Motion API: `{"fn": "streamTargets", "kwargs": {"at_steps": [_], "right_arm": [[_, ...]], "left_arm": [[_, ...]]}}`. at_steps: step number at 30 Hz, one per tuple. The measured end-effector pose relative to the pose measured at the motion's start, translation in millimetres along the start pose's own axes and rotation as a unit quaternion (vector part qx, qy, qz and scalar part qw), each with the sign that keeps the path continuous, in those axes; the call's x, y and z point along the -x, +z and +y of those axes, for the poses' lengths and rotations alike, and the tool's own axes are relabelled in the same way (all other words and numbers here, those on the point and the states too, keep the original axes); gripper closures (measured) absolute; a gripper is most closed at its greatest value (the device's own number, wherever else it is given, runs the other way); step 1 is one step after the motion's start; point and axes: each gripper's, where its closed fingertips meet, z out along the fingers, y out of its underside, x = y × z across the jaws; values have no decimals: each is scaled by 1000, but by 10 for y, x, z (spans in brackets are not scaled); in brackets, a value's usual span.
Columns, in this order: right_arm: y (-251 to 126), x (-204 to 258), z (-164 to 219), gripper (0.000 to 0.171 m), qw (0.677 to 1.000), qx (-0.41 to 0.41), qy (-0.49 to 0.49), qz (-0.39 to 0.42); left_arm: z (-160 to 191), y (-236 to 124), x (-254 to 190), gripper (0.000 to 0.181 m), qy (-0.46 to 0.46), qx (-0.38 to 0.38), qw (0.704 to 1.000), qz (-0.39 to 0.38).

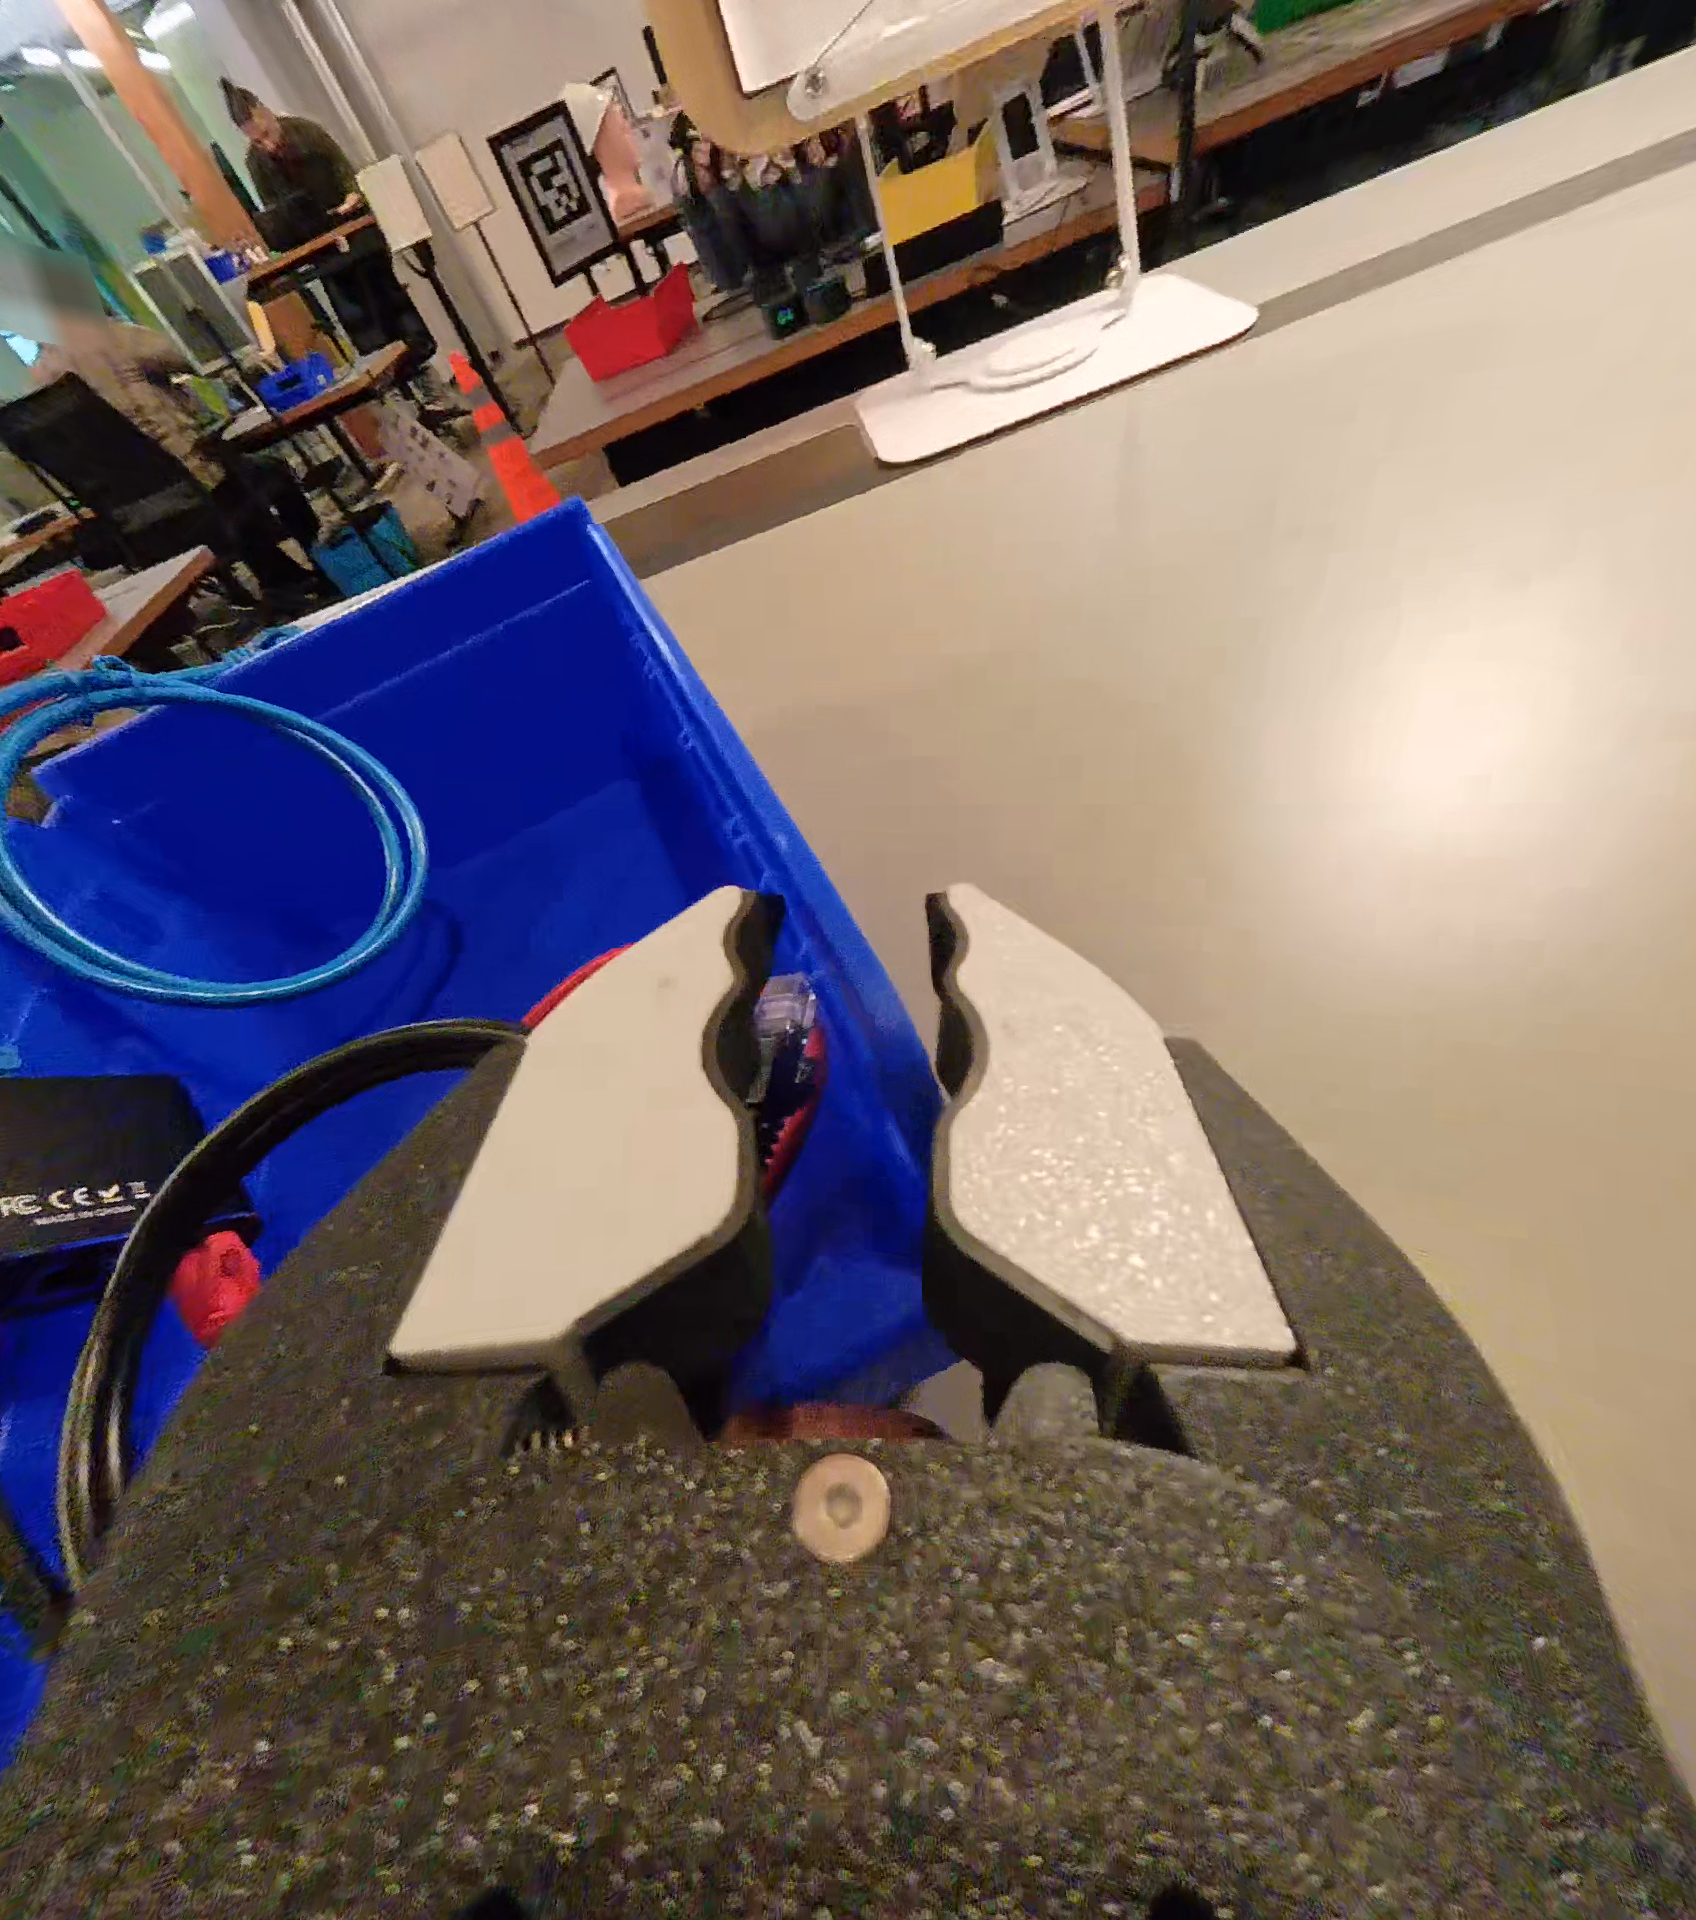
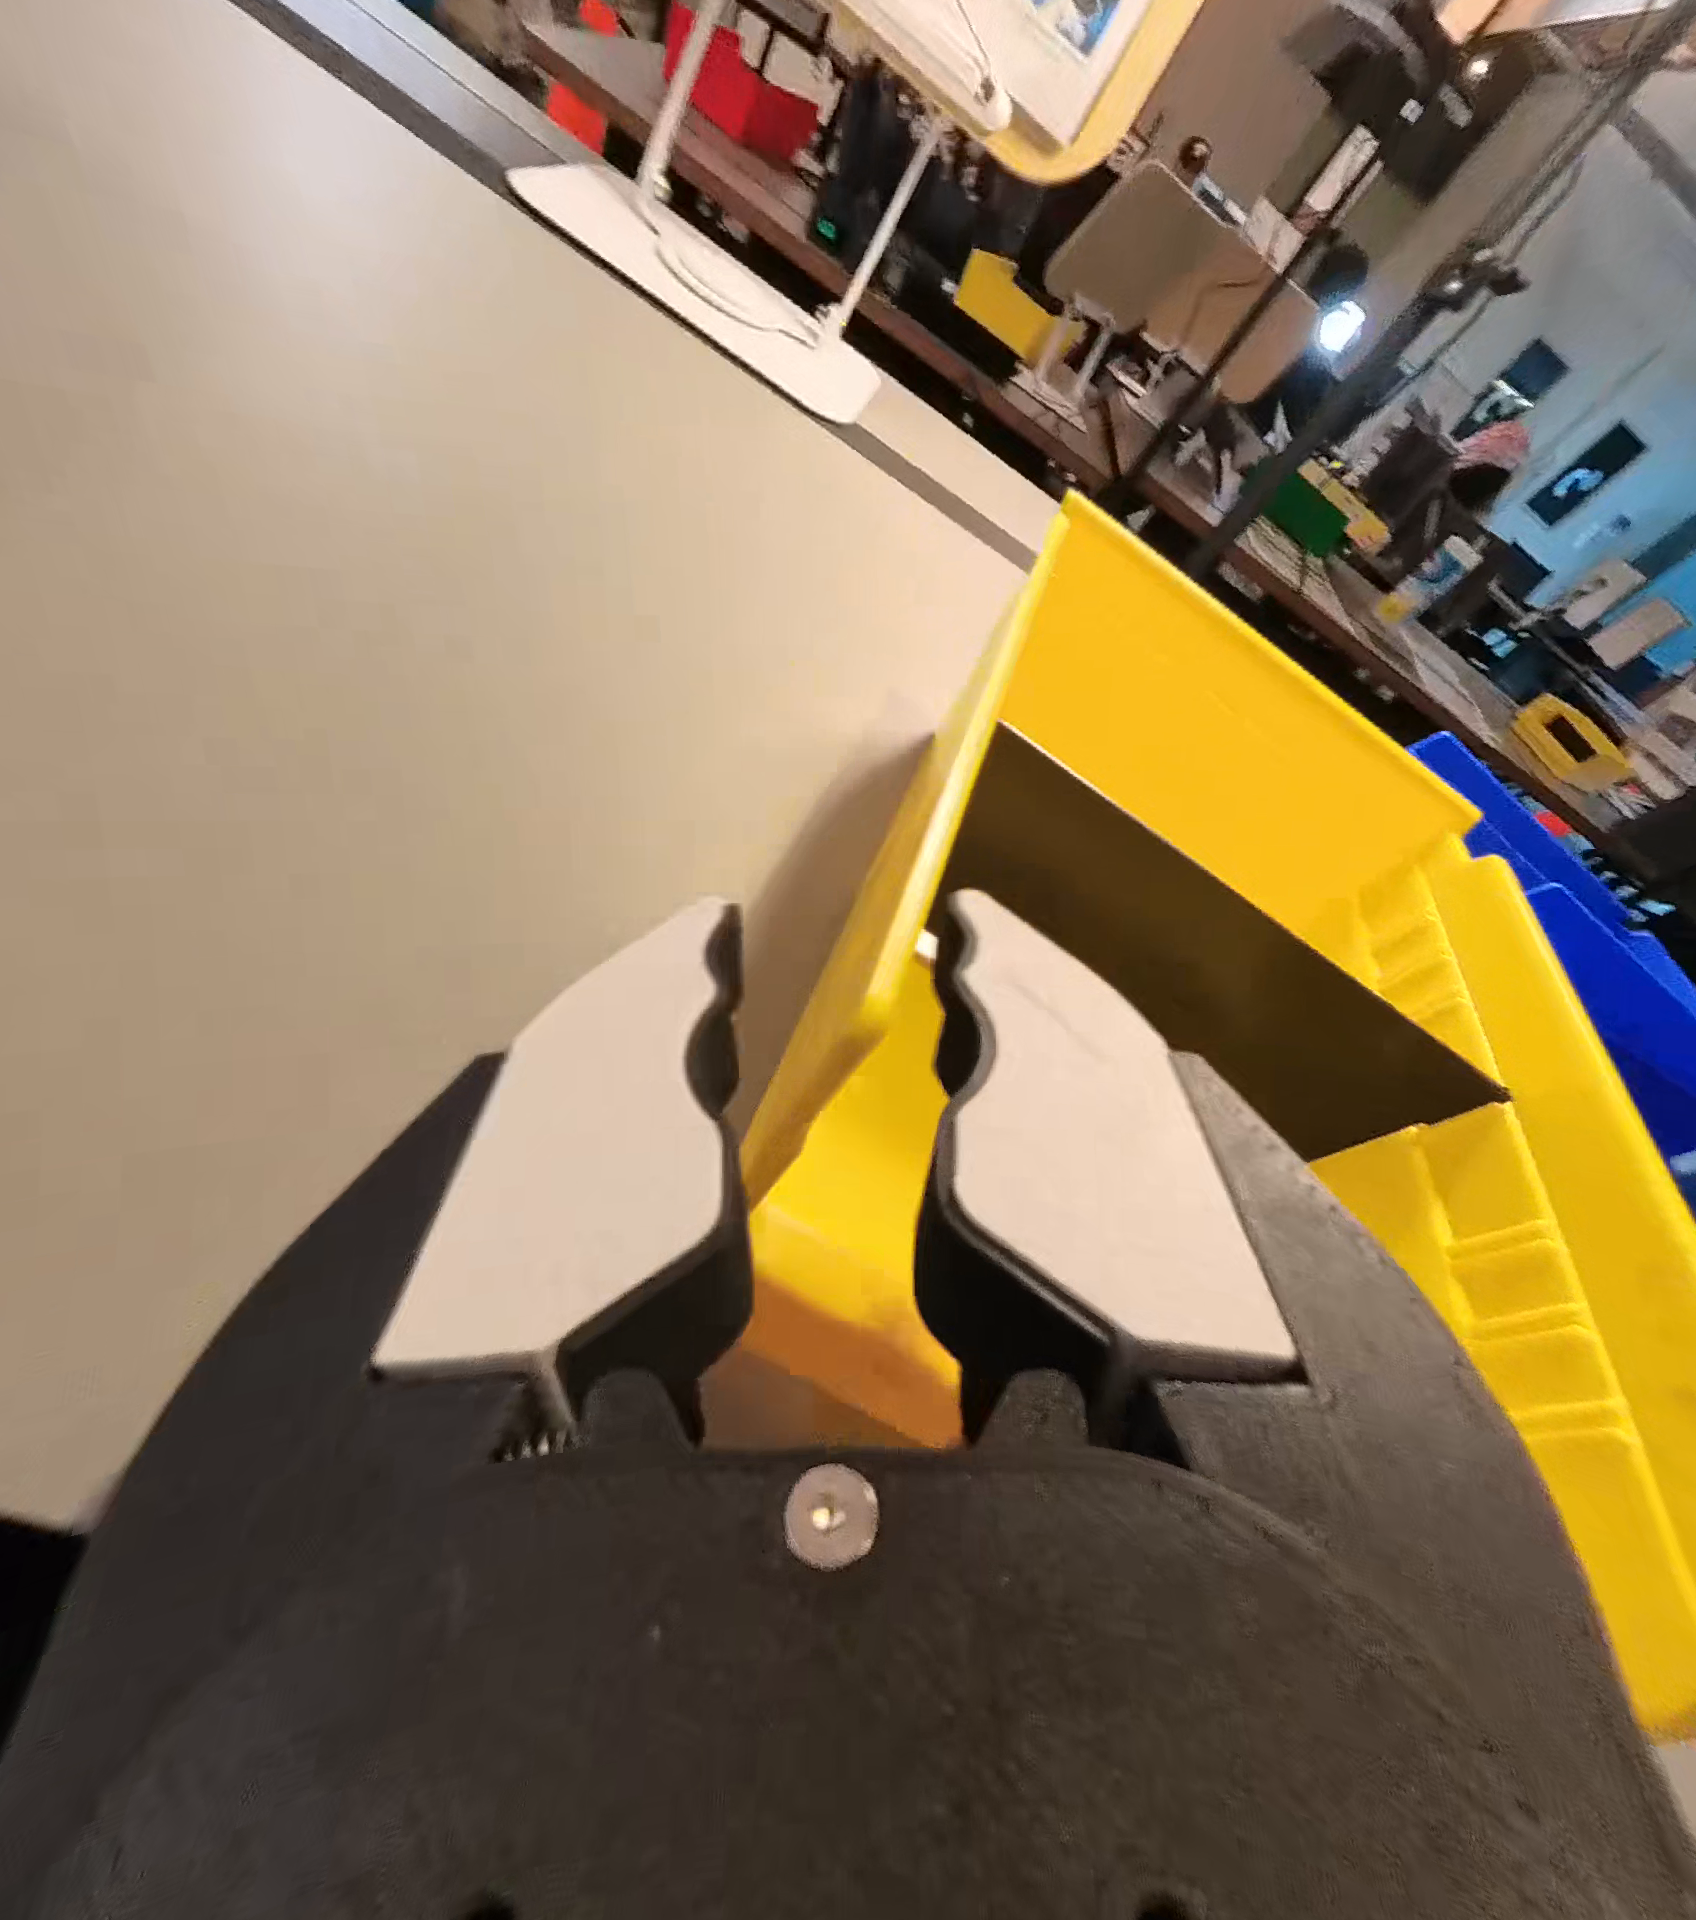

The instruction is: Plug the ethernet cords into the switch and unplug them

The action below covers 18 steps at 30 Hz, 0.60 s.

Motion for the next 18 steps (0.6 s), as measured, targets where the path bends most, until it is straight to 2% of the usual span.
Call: {"fn": "streamTargets", "kwargs": {"at_steps": [3, 6, 14, 18], "right_arm": [[72, -124, 51, 144, 1000, -6, 11, 27], [70, -391, 157, 160, 997, -5, 24, 70], [10, -713, 372, 161, 995, -3, 62, 75], [26, -870, 461, 163, 993, 12, 64, 102]], "left_arm": [[12, 48, 37, 158, -5, -14, 1000, 1], [76, 38, 298, 174, 13, -12, 998, -57], [314, -135, 916, 176, -13, -17, 997, -69], [388, -75, 1168, 177, -4, 0, 998, -65]]}}
